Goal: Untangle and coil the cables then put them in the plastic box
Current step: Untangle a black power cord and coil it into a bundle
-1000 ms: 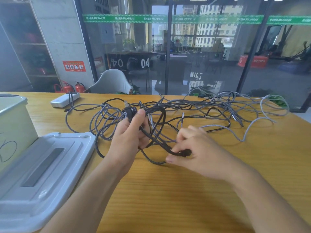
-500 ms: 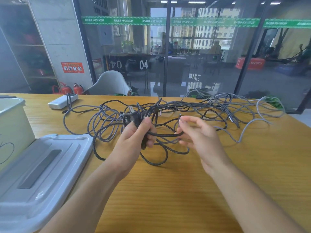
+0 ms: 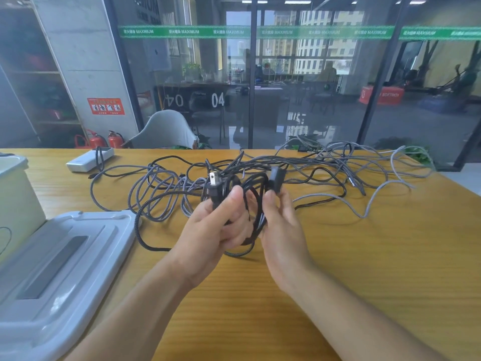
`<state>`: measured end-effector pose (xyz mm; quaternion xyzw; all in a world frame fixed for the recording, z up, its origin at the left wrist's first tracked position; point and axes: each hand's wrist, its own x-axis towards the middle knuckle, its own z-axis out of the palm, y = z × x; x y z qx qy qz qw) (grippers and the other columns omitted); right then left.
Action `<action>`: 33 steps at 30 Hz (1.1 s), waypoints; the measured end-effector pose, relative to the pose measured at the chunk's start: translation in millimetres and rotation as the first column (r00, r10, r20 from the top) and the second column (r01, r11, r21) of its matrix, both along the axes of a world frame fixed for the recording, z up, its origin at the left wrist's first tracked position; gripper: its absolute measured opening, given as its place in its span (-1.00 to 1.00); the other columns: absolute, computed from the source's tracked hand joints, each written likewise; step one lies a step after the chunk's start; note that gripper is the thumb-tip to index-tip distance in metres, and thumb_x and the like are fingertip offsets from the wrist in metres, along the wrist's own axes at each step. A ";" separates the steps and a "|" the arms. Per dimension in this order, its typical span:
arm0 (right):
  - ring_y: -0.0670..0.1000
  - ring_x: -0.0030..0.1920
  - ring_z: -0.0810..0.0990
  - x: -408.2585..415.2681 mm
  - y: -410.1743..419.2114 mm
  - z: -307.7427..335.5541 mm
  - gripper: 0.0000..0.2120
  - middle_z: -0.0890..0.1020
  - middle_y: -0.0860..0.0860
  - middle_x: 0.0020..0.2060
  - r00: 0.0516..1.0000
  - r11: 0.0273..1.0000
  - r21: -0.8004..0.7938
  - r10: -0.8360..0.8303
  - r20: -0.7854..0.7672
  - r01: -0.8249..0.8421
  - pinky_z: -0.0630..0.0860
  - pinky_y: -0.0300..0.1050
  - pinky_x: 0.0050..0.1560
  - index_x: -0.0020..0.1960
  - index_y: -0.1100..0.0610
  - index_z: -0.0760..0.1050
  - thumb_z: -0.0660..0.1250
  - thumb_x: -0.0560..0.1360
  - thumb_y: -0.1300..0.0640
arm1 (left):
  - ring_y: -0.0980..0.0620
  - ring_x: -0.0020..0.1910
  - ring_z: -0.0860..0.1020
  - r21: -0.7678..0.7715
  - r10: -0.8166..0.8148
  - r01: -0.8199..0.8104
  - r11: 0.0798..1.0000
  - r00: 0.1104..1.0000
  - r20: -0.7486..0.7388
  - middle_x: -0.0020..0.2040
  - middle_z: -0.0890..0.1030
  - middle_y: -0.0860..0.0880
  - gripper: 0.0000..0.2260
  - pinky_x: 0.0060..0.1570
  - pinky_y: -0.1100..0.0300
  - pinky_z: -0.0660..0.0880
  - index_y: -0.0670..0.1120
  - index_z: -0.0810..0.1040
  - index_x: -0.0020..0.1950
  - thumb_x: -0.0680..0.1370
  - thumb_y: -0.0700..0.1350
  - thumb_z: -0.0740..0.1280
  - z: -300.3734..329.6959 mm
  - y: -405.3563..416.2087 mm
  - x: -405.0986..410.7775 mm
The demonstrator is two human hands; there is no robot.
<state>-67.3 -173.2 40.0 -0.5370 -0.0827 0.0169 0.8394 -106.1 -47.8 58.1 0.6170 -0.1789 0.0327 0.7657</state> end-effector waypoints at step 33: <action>0.13 -0.49 0.17 -8.4 -12.5 19.7 -0.46 0.26 -0.02 -0.53 0.983 0.981 -0.123 -0.133 0.130 0.149 0.16 0.11 -0.39 -0.46 0.04 0.40 0.33 0.59 -0.22 | 0.04 -0.58 0.24 0.154 0.246 -0.265 0.952 0.960 0.131 -0.30 0.32 -0.18 -0.79 -0.43 0.06 0.49 -0.08 0.46 0.32 0.73 -0.04 0.19 0.1 -20.6 1.8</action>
